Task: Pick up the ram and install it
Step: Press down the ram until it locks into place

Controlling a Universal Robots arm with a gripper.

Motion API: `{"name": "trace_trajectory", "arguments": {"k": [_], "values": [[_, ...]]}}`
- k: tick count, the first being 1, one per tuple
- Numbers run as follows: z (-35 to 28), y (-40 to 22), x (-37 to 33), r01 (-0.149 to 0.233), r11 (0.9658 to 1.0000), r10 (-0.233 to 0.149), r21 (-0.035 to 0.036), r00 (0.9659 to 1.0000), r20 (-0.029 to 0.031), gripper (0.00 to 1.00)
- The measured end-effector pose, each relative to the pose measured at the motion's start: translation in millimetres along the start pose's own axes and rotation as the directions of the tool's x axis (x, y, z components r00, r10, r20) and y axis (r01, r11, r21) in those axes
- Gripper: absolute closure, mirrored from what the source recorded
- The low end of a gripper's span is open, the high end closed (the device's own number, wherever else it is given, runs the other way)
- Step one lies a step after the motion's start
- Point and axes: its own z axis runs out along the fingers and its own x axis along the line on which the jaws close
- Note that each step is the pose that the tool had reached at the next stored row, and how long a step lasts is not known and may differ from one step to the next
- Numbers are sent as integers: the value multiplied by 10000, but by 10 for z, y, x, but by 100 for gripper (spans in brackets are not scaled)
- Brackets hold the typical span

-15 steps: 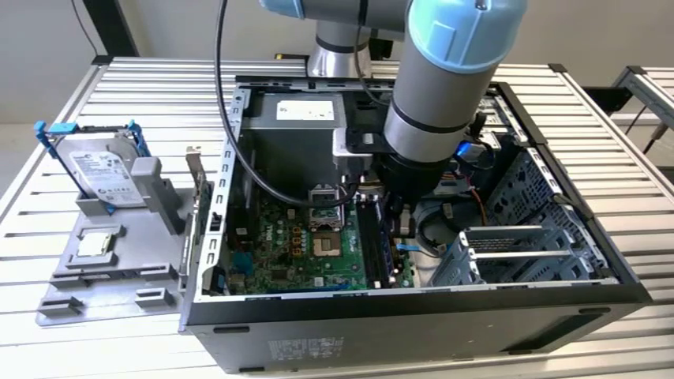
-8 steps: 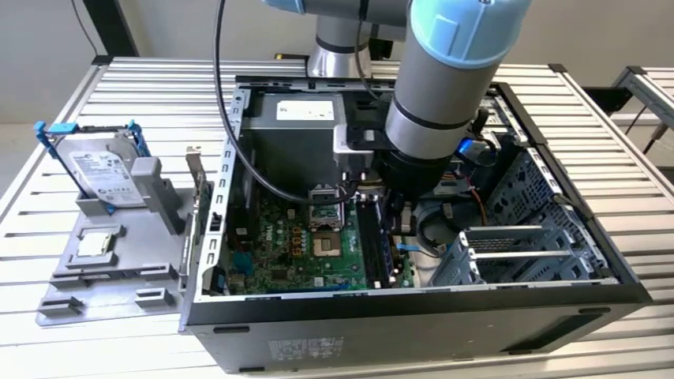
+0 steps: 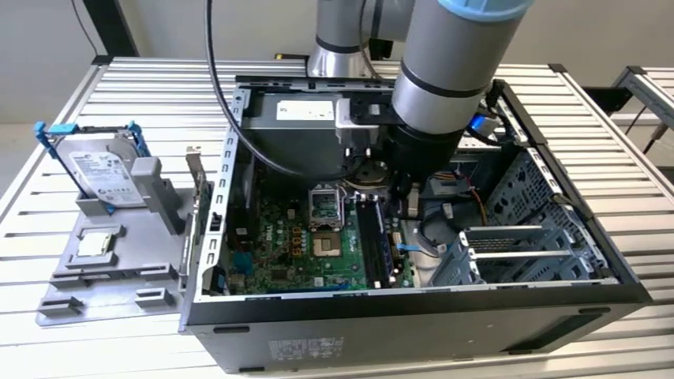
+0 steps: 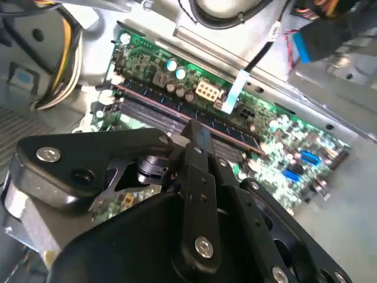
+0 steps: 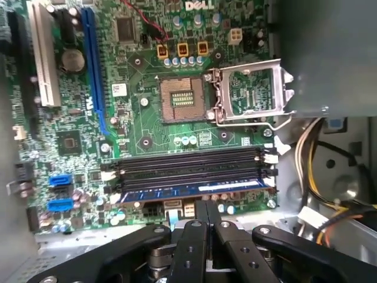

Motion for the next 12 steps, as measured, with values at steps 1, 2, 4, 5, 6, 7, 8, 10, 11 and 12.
{"name": "trace_trajectory", "arguments": {"k": [1, 2, 4, 5, 6, 7, 8, 10, 11, 12], "values": [[-45, 0, -2, 0, 10000, 0, -1, 10000, -2, 100], [-89, 0, -5, -1, 10000, 1, -1, 10000, 1, 100], [-182, -1, -10, 0, 10000, 0, 0, 10000, 1, 100], [-221, -1, -12, 0, 10000, 0, 0, 10000, 1, 100], [-229, -1, -13, 0, 10000, 0, 0, 10000, -1, 100], [-228, -1, -13, 1, 10000, -1, 0, 10000, 1, 100], [-228, -1, -13, 1, 10000, -1, 0, 10000, 1, 100], [-228, -1, -13, 0, 10000, 0, 0, 10000, 0, 100], [-229, -1, -13, 1, 10000, -1, 0, 10000, -2, 100], [-228, -1, -13, 0, 10000, 0, 0, 10000, 0, 100]]}}
